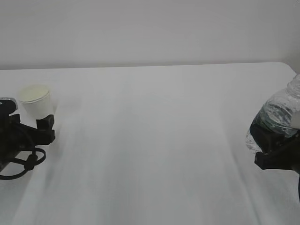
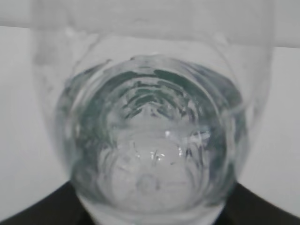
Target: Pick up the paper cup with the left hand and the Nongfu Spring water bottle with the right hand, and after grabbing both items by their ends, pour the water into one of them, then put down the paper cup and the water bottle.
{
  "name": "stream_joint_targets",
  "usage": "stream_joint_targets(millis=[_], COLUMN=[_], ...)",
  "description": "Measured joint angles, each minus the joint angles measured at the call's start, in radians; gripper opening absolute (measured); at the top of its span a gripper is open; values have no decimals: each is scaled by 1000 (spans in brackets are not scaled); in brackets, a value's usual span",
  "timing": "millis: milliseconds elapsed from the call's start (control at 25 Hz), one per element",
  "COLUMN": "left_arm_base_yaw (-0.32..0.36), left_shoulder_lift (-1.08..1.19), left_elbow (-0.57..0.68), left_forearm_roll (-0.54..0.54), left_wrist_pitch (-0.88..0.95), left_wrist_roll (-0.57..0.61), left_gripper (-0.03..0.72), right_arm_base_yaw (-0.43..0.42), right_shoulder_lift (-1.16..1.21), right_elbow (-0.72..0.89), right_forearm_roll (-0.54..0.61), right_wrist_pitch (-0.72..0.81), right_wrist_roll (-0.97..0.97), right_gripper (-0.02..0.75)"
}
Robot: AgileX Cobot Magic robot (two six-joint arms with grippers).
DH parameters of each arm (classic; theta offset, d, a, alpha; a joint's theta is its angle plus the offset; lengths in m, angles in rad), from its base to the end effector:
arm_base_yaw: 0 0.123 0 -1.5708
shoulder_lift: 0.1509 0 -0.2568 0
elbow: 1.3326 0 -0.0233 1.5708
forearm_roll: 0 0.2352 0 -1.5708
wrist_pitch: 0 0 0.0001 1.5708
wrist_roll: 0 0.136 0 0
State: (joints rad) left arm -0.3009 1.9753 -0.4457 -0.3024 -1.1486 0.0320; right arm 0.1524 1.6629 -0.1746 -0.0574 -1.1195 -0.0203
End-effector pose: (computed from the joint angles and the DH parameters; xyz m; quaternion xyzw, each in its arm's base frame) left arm 0.3101 -0.0576 0.0707 0.0019 0.8046 -0.0061 0.5938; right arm 0.2509 0.0456 0.1065 -0.0943 0.7938 0.0527 0.5985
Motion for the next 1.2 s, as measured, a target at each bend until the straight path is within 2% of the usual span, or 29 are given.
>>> stream_joint_targets(millis=[480, 880, 1200], left_arm_base_yaw=[40, 65, 91], left_shoulder_lift=[83, 187, 223], left_elbow=[-84, -177, -209], left_forearm_roll=[-67, 40, 45], left_wrist_pitch=[0, 0, 0], left_wrist_roll=[0, 0, 0], left_gripper=[645, 640, 635], right_arm_base_yaw=[0, 0, 0], right_shoulder_lift=[0, 0, 0], right_elbow=[0, 0, 0], right_forearm_roll=[0, 0, 0], right_wrist_pitch=[0, 0, 0], right_wrist_roll=[0, 0, 1], right_gripper=[356, 356, 356])
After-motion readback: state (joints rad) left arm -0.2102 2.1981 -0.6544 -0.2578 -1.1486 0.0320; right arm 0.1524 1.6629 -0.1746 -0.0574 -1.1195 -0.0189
